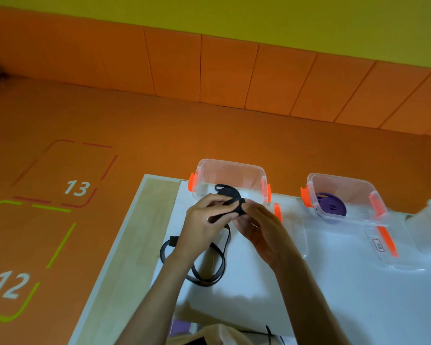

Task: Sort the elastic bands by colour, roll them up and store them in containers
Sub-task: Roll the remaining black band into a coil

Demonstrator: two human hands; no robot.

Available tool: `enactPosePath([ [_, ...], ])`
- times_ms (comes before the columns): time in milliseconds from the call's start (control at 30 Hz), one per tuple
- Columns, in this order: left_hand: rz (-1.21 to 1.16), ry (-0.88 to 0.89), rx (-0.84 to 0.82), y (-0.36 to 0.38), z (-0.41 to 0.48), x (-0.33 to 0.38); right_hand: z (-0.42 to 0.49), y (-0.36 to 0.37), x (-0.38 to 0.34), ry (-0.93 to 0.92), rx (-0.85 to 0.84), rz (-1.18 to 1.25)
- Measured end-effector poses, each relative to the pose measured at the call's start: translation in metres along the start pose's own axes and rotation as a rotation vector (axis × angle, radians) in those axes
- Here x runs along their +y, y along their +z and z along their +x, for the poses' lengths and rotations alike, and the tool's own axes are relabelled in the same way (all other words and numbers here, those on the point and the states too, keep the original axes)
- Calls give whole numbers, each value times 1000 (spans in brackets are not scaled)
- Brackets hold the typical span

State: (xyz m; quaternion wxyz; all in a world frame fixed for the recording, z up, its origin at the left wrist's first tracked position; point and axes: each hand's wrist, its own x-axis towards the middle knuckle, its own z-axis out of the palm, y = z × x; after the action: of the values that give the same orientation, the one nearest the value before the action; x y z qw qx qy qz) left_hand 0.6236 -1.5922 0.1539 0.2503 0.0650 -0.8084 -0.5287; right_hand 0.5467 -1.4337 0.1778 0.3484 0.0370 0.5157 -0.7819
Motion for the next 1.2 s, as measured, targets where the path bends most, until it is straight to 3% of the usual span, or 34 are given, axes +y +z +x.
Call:
enactPosePath([
  [167, 58, 38, -70, -22, 5, 5, -3, 9, 4, -56, -39, -148],
  [267, 95, 72, 4, -22, 1, 8, -6, 20, -3, -114, -15, -225],
  [400, -21, 108, 62, -21, -1, 8, -7, 23, 1, -91, 16, -91],
  [533, -27, 61, -37, -30, 3, 5, -8, 26, 10, 25, 9, 88],
  [667, 84, 119, -126, -31, 6, 2, -11, 25, 11, -53, 43, -128],
  [800, 135, 15, -58, -22, 7, 8, -12, 29, 4, -125, 54, -207],
  [967, 44, 183, 40, -10, 5, 4, -10, 24, 2, -130, 87, -80],
  [1200, -52, 108, 53, -10, 9, 6, -11, 19, 3, -115, 70, -160],
])
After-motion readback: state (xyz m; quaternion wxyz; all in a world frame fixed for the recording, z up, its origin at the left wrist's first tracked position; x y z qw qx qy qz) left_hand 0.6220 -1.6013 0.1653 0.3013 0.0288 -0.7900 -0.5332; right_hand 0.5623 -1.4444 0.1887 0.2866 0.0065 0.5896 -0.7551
